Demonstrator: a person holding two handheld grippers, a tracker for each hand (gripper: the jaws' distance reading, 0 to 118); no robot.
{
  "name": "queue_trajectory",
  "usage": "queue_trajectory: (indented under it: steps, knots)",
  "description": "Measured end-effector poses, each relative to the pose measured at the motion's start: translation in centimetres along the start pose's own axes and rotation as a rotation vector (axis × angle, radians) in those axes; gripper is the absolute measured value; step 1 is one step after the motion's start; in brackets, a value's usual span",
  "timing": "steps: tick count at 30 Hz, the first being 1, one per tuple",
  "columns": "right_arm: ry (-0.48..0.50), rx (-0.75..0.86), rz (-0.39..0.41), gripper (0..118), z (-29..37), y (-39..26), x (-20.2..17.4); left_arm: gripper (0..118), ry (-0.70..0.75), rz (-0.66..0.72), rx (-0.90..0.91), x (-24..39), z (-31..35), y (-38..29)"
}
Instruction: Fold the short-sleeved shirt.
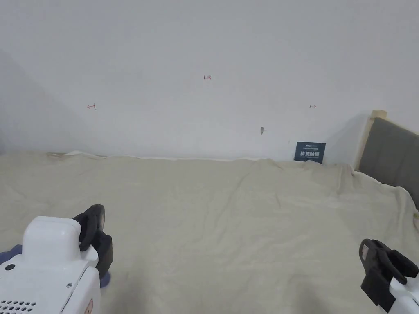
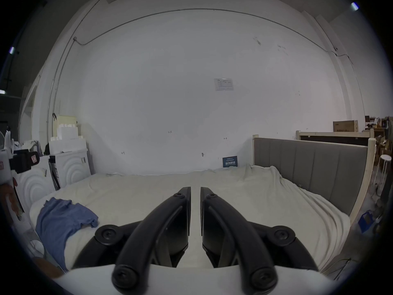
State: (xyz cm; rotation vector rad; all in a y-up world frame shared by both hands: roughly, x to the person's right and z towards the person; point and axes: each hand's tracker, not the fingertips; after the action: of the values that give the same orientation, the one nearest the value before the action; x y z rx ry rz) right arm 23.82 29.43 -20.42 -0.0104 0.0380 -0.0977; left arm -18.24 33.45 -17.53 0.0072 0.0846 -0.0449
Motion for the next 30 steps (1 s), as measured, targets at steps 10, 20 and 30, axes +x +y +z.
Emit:
queue_trajectory:
  steps: [10, 20, 30]
  knots:
    - [0.013, -0.099, 0.095, 9, -0.6, -1.6, 0.0, 0, -0.021, -0.030, -0.095, -4.6, -0.6, -1.5]
    - [0.076, -0.144, 0.112, 8, -2.6, -2.8, -2.4, 0, 0.046, -0.006, -0.212, -10.8, -0.6, -5.9]
    - [0.110, -0.144, 0.102, 8, -5.0, -3.1, -3.9, 0, 0.151, -0.067, -0.472, -26.3, -1.4, -10.3]
